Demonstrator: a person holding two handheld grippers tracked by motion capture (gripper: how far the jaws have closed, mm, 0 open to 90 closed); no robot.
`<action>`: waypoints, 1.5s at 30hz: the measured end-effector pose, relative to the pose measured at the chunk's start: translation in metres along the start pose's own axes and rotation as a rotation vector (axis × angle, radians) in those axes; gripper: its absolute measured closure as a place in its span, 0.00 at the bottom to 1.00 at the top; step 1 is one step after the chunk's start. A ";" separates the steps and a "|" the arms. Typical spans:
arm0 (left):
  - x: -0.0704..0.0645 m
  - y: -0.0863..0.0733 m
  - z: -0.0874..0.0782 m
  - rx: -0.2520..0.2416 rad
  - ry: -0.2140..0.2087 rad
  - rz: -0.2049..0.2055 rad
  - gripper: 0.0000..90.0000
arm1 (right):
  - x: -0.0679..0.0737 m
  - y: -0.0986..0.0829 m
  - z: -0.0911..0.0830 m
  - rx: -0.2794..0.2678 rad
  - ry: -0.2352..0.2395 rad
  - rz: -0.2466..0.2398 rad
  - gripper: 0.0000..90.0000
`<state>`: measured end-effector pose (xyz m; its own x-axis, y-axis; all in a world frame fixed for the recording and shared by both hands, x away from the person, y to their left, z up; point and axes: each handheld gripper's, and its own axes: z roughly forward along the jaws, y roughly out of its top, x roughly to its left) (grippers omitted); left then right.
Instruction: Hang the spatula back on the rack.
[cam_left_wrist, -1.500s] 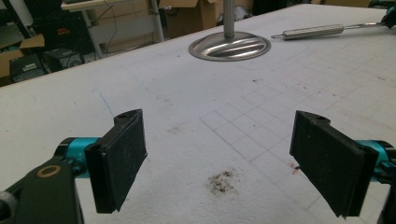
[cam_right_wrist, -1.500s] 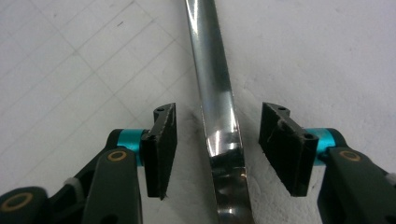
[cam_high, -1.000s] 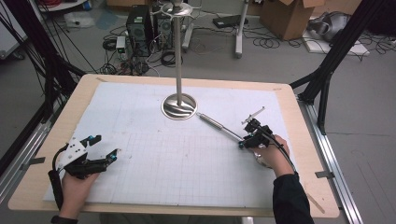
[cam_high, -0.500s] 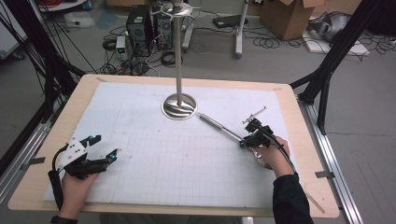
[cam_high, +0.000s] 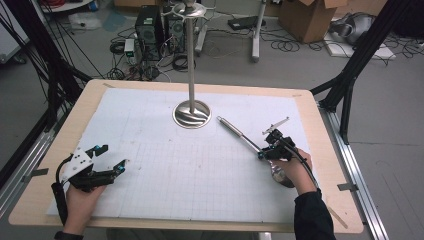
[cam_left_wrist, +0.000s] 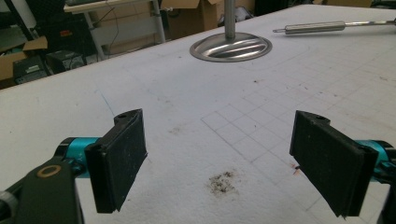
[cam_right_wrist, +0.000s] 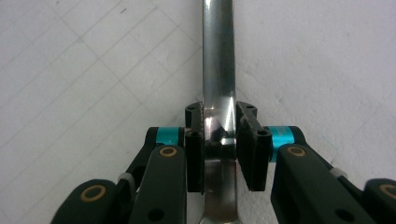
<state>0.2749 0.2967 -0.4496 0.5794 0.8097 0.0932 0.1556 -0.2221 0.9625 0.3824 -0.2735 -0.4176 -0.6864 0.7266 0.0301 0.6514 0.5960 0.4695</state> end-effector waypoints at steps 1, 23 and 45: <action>0.000 0.000 0.000 0.000 -0.001 0.002 0.21 | 0.000 -0.001 -0.001 -0.005 -0.001 -0.003 0.83; -0.001 0.000 0.000 -0.002 0.006 0.006 0.21 | 0.016 -0.015 -0.042 -0.380 0.005 0.034 0.83; -0.001 0.000 0.000 -0.004 0.009 0.006 0.21 | 0.029 -0.021 -0.080 -0.857 0.084 0.066 0.83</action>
<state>0.2746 0.2961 -0.4497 0.5733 0.8131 0.1013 0.1492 -0.2252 0.9628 0.3227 -0.2925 -0.3560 -0.6994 0.7029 0.1295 0.2450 0.0656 0.9673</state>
